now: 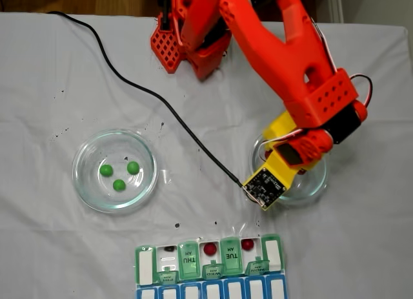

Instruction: Sort medicines into box.

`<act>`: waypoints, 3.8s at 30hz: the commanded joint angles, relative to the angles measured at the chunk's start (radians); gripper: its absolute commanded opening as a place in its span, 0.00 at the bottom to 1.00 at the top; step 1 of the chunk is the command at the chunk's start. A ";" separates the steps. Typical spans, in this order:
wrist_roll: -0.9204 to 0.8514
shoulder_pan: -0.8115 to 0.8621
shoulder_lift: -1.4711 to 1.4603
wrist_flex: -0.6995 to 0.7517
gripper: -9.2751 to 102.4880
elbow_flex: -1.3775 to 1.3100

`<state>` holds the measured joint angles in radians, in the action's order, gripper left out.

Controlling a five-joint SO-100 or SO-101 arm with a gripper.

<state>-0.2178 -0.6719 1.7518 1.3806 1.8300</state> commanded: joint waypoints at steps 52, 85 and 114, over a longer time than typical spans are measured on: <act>0.235 -0.084 -0.017 0.026 0.21 -0.081; 0.282 -0.160 -0.009 0.006 0.24 -0.035; 0.245 -0.224 -0.049 -0.006 0.27 0.067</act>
<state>0.0460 -0.8406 1.6997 1.3698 1.8776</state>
